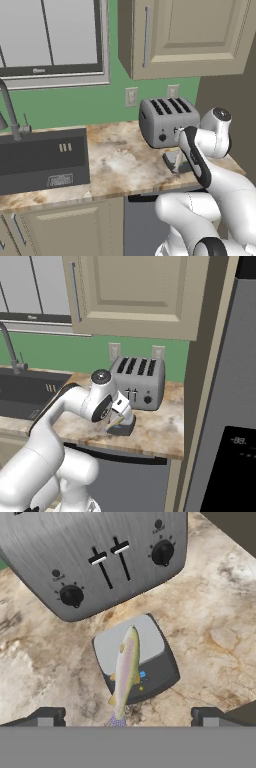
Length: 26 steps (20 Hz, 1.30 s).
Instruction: Take the fish from the fridge and place it on the digital scale on the counter by the fridge. Wait a few seconds for a reading, then move it to the plate on the dining counter.
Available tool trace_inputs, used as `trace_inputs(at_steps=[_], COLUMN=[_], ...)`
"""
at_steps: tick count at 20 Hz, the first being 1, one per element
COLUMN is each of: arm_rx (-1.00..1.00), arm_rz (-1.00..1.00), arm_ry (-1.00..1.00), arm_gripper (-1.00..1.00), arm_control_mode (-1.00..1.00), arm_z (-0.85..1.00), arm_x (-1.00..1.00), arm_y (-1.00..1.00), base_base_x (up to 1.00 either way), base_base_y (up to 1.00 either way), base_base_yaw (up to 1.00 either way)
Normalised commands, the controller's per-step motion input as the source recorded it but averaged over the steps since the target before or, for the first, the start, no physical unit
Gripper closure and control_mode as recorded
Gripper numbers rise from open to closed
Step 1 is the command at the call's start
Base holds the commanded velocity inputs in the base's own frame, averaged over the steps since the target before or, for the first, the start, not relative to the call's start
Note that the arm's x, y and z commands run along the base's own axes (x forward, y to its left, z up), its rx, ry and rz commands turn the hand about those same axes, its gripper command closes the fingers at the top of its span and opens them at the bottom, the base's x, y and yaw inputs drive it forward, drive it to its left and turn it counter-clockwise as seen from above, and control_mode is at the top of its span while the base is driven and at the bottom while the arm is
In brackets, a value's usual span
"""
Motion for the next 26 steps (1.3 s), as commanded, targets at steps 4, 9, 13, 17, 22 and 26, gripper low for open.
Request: trace_inputs(at_steps=[4, 9, 13, 17, 22, 26], arm_rx=[0.0, 0.0, 0.0, 0.0, 0.0, 0.0], arm_rz=[0.0, 0.0, 0.0, 0.0, 0.0, 0.0], arm_ry=[0.0, 0.0, 0.0, 0.0, 0.0, 0.0], arm_gripper=[-1.0, -1.0, -1.0, -1.0, -1.0, -1.0], arm_control_mode=[-1.0, -1.0, -1.0, -1.0, -1.0, -1.0], arm_z=[0.0, 0.0, 0.0, 0.0, 0.0, 0.0], arm_x=[0.0, 0.0, 0.0, 0.0, 0.0, 0.0], arm_y=[0.0, 0.0, 0.0, 0.0, 0.0, 0.0], base_base_x=[0.0, 0.0, 0.0, 0.0, 0.0, 0.0], base_base_y=[0.0, 0.0, 0.0, 0.0, 0.0, 0.0], base_base_yaw=[0.0, 0.0, 0.0, 0.0, 0.0, 0.0])
